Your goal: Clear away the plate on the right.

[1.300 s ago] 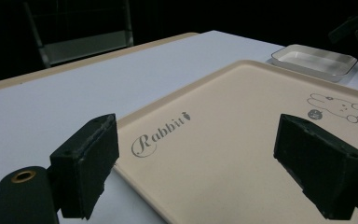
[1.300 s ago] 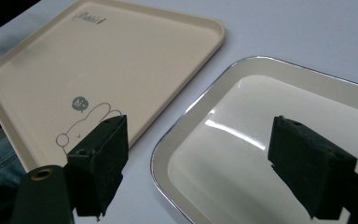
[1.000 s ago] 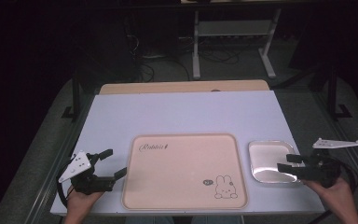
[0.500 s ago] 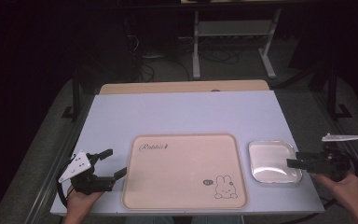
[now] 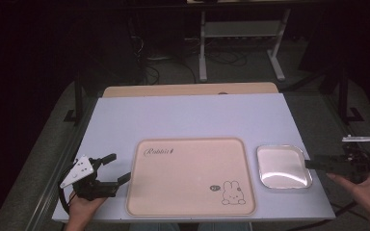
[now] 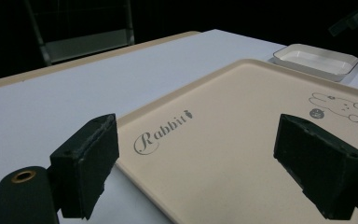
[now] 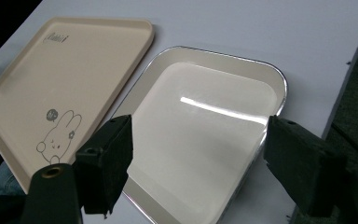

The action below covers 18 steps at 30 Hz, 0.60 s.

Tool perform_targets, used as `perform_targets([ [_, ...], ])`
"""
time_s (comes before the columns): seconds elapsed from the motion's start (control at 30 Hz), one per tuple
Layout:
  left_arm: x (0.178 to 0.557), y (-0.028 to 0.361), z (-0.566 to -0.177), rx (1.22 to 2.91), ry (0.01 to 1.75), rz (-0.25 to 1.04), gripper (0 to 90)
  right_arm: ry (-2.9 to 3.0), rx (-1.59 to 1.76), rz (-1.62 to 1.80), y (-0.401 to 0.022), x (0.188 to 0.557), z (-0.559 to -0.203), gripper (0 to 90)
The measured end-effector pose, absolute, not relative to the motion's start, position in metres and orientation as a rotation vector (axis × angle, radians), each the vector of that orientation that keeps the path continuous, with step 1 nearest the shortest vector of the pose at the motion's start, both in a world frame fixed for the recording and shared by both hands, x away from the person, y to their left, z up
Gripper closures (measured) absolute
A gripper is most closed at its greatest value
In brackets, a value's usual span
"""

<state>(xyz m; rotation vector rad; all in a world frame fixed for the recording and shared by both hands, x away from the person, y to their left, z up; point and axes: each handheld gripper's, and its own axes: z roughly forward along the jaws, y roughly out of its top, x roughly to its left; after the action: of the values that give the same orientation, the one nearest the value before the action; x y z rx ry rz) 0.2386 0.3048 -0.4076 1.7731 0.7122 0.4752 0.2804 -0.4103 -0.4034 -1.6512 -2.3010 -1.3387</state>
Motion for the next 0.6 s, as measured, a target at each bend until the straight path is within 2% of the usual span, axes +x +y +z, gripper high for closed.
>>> perform_targets([
  [0.6,0.24,0.306,-0.408,1.771,0.722,0.475,13.7,-2.224,-1.726,-1.27,-0.426,0.295,-0.411,35.5],
])
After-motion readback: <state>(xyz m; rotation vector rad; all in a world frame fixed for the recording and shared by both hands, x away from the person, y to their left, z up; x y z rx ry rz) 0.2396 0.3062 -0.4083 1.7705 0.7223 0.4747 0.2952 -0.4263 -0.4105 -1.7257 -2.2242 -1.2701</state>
